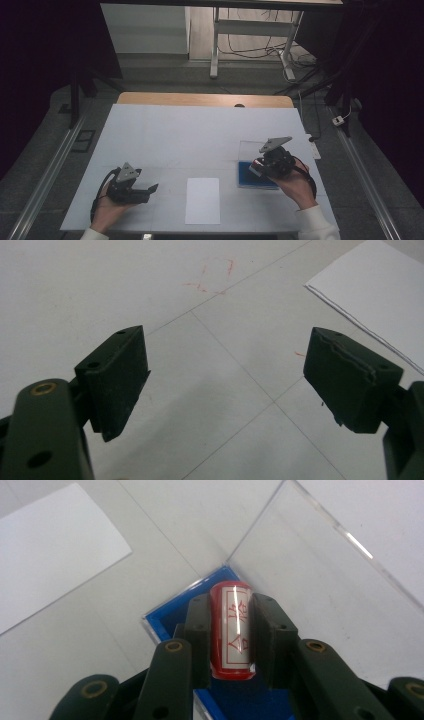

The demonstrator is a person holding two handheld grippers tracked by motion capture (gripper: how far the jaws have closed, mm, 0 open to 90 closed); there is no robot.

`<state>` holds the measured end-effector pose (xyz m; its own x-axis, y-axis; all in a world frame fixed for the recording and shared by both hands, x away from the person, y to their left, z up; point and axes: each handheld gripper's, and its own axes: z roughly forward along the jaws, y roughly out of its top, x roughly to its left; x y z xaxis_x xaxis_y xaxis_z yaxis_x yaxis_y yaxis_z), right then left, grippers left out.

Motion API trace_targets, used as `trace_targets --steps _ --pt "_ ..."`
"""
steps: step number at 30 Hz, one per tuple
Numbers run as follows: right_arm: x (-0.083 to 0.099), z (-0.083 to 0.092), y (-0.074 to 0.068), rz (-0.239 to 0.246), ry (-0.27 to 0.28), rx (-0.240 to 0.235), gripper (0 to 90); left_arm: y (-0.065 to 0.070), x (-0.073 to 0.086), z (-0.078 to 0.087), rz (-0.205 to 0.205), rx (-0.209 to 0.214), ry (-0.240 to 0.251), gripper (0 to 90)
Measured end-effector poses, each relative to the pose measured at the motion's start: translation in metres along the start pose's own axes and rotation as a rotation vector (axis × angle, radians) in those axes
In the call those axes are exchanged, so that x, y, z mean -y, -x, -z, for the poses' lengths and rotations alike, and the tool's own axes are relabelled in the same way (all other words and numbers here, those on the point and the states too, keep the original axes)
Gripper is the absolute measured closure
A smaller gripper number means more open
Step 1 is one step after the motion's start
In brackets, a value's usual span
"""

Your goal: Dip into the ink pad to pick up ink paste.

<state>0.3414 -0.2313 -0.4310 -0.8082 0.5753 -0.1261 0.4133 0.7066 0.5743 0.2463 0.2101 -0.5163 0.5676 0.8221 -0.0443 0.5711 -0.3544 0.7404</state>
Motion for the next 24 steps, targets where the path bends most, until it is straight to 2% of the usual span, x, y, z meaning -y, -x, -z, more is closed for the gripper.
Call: trace_targets --steps 7,12,24 --pt "-0.002 0.002 -0.004 0.025 0.003 0.0 71.1 0.0 0.0 0.0 -0.001 0.0 -0.002 18.0" --pt "0.0 -0.003 -0.002 0.014 0.001 0.015 71.1 -0.001 0.0 0.0 -0.002 0.0 -0.004 18.0" --pt "0.006 -0.013 0.004 -0.006 -0.03 0.01 71.0 -0.001 0.001 -0.001 -0.007 -0.003 -0.009 18.0"
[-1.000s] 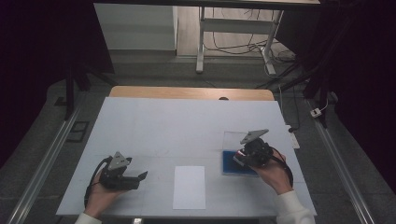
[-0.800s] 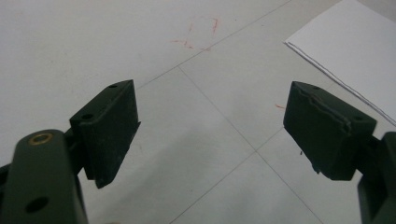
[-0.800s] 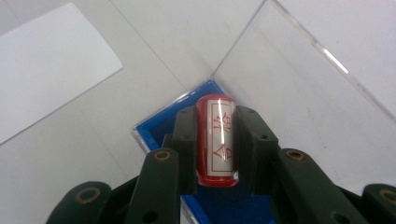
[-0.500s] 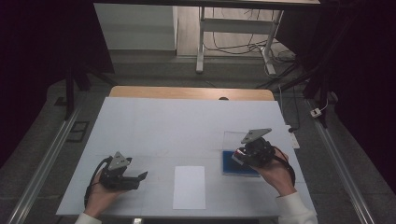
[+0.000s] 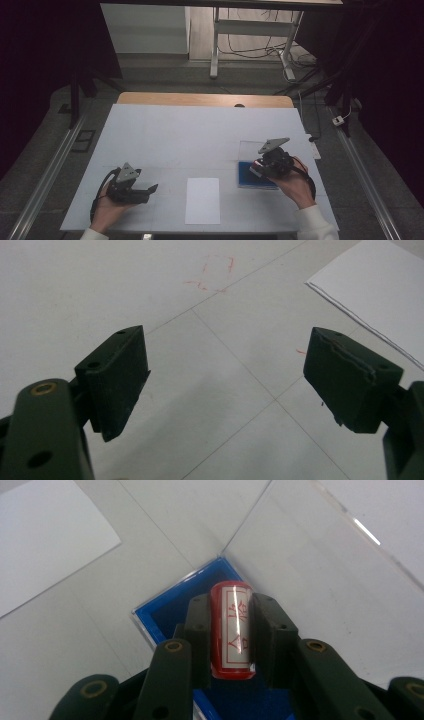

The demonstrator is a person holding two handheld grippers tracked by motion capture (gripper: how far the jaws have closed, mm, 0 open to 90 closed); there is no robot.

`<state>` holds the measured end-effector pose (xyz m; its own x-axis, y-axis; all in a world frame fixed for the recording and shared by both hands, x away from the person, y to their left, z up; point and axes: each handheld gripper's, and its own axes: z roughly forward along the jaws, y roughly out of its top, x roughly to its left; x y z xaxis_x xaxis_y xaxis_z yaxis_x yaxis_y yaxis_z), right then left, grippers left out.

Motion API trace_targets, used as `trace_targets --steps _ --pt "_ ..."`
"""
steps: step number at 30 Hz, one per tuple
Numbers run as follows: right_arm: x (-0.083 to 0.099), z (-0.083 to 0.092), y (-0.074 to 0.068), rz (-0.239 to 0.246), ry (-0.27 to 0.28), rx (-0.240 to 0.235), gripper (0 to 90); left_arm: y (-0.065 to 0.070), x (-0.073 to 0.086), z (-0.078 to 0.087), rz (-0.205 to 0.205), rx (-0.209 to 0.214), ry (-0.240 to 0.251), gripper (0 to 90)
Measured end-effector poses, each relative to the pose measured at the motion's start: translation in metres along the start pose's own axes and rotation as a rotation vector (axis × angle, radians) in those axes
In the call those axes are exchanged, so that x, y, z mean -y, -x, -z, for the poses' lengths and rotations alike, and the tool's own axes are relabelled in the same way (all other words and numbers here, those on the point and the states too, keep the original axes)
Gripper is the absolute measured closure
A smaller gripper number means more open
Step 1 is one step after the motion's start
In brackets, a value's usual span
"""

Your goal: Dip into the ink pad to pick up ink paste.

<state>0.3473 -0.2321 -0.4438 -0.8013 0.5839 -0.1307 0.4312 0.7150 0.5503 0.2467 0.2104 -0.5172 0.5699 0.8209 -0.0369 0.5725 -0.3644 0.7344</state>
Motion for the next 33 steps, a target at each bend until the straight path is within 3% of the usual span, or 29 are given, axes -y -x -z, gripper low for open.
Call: trace_targets --steps 12,18,33 --pt "0.005 -0.018 0.003 0.004 -0.062 0.002 71.0 0.0 0.0 0.0 -0.002 0.0 -0.003 18.0" --pt "0.006 -0.018 0.005 -0.012 -0.061 -0.007 71.0 0.0 0.0 0.0 -0.003 0.002 -0.003 18.1" --pt "0.002 -0.024 0.0 0.026 -0.112 0.019 71.5 0.002 0.0 0.0 -0.009 0.004 -0.008 18.1"
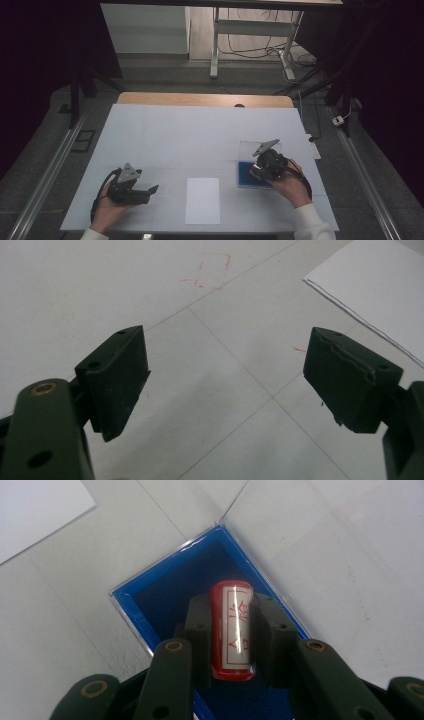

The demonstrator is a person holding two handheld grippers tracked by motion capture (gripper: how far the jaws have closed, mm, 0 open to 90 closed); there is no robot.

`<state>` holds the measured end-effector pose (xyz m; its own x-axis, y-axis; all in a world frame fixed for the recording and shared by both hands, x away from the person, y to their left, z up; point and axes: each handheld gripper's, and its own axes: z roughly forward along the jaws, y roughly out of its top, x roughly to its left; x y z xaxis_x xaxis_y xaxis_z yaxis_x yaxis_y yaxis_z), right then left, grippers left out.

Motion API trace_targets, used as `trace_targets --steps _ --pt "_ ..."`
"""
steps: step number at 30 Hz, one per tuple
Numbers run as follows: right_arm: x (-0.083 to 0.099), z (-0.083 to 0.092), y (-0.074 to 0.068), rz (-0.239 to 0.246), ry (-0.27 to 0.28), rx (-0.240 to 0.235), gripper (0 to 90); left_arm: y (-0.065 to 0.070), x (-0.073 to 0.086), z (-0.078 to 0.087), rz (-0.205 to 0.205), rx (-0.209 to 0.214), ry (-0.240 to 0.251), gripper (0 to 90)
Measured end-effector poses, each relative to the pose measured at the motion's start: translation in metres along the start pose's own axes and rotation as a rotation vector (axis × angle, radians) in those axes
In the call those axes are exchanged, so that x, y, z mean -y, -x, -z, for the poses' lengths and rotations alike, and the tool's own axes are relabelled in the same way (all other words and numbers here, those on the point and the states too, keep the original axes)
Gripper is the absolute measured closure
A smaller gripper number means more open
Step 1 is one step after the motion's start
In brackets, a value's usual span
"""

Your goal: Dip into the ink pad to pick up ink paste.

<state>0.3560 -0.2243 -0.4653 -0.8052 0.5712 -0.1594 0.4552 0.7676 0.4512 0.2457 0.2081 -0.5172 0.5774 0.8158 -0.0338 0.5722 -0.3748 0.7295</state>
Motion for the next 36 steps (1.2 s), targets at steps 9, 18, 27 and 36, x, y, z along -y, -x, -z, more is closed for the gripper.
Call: trace_targets --steps 9,18,27,36 --pt "0.0016 -0.0009 -0.0022 0.002 0.009 0.012 71.5 0.0005 -0.0002 0.0003 -0.002 0.003 -0.001 18.1" --pt "0.004 -0.0011 -0.0005 -0.006 0.027 0.001 71.4 0.0015 -0.0007 0.0001 -0.002 0.001 -0.002 18.1" --pt "0.0054 -0.0015 -0.0005 -0.014 0.041 -0.002 71.4 0.0014 -0.0008 0.0006 -0.002 0.005 0.001 18.1" --pt "0.0094 0.005 0.0071 -0.017 0.091 -0.032 71.0 -0.0006 -0.0001 0.0007 -0.003 0.003 0.001 18.2"
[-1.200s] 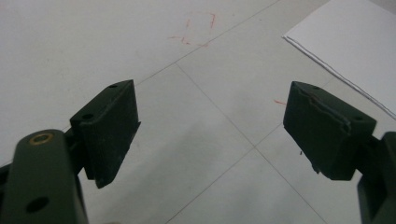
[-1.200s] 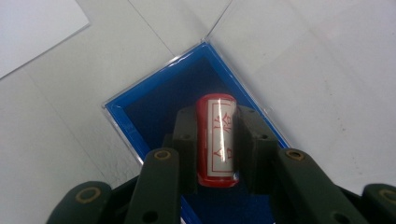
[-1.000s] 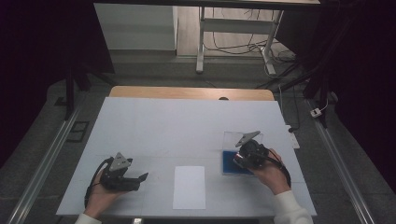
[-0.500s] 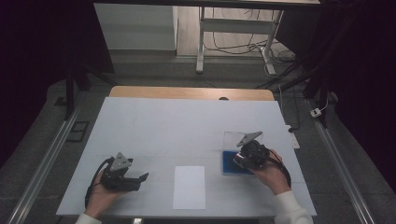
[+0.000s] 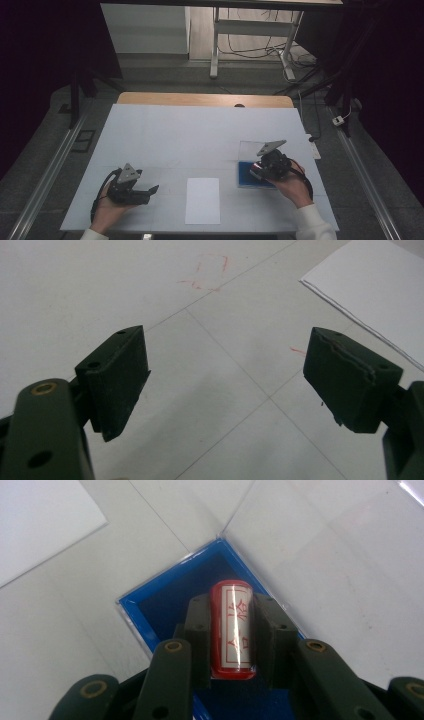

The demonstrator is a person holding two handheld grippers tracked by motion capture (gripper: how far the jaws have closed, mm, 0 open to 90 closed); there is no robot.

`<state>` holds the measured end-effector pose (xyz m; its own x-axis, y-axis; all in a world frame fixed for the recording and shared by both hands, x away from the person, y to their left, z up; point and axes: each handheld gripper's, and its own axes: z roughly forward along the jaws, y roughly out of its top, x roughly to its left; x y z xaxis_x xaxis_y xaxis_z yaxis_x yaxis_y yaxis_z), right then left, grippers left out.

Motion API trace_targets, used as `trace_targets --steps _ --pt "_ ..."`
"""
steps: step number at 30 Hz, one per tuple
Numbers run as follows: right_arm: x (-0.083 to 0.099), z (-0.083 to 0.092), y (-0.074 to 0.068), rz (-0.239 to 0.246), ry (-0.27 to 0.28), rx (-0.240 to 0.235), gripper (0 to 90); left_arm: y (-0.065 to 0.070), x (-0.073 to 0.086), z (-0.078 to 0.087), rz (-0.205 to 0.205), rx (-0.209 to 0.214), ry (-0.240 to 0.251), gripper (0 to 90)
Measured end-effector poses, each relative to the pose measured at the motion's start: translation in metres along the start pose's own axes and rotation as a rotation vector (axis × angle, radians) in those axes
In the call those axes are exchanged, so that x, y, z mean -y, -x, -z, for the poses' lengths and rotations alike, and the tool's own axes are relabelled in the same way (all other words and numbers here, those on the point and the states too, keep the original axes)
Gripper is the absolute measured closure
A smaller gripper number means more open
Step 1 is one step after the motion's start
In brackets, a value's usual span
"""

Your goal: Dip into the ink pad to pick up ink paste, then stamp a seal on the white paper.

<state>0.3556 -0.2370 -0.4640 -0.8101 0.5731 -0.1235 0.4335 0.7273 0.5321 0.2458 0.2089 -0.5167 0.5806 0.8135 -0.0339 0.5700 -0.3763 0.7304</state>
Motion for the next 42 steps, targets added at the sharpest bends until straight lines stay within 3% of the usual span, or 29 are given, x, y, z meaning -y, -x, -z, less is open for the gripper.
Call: trace_targets --steps 1,4,10,19,22,42 --pt "0.001 0.002 0.001 -0.01 0.018 0.016 71.0 -0.001 0.0 0.0 0.001 0.0 -0.002 18.1" --pt "-0.003 0.023 0.002 -0.056 0.124 -0.012 70.9 -0.002 0.001 -0.002 0.003 -0.002 -0.007 18.1" --pt "-0.006 0.041 0.0 -0.074 0.192 -0.041 70.9 -0.001 0.001 0.0 0.003 -0.004 -0.003 18.1" --pt "-0.005 0.047 0.0 -0.074 0.207 -0.028 70.9 -0.002 0.001 -0.001 0.001 -0.004 -0.004 18.1" --pt "-0.006 0.048 -0.002 -0.085 0.231 -0.046 70.8 -0.002 0.001 -0.001 -0.002 -0.002 -0.004 18.1" --pt "-0.023 0.053 -0.026 -0.026 0.317 -0.101 70.8 -0.002 0.001 0.0 -0.004 -0.002 -0.003 18.1"
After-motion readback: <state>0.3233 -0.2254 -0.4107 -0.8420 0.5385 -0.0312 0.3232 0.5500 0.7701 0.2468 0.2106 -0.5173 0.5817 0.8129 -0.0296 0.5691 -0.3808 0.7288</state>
